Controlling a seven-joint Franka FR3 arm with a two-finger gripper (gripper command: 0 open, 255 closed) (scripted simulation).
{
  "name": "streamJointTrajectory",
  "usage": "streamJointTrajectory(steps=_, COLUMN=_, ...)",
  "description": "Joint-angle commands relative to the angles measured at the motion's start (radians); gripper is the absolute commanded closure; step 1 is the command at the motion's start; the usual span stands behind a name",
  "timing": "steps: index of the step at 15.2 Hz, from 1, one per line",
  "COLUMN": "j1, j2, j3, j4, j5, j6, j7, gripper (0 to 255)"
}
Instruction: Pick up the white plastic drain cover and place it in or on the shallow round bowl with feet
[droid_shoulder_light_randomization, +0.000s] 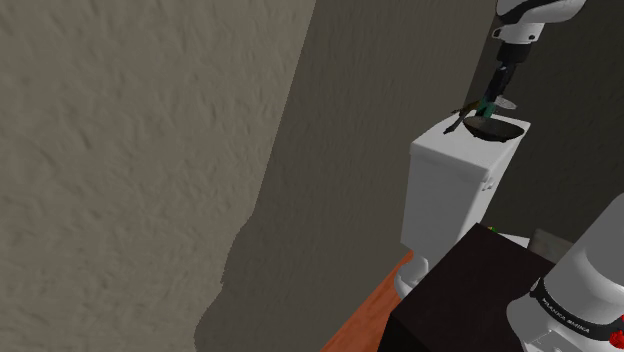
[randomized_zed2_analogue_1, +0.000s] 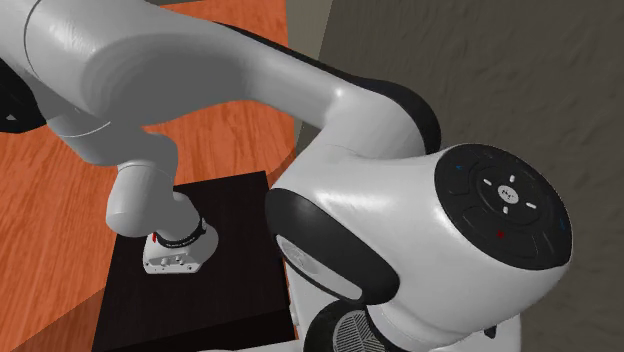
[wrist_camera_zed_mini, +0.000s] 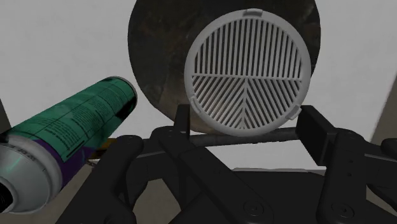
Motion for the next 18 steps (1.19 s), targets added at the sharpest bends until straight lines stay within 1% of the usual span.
streamJointTrajectory(steps=1, j1=-0.009, j2=0.042, j3=-0.014, j4=0.023, j5=0.029, j6=0.011, j7=-0.033, gripper=255)
streamJointTrajectory(steps=15, j1=-0.015, j2=0.077, j3=-0.017, j4=-0.138, j5=0.052, j6=0.199, j7=-0.048, gripper=255)
streamJointTrajectory(steps=18, j1=-0.015, j2=0.077, j3=-0.017, j4=-0.138, j5=0.052, j6=0.199, j7=-0.048, gripper=255)
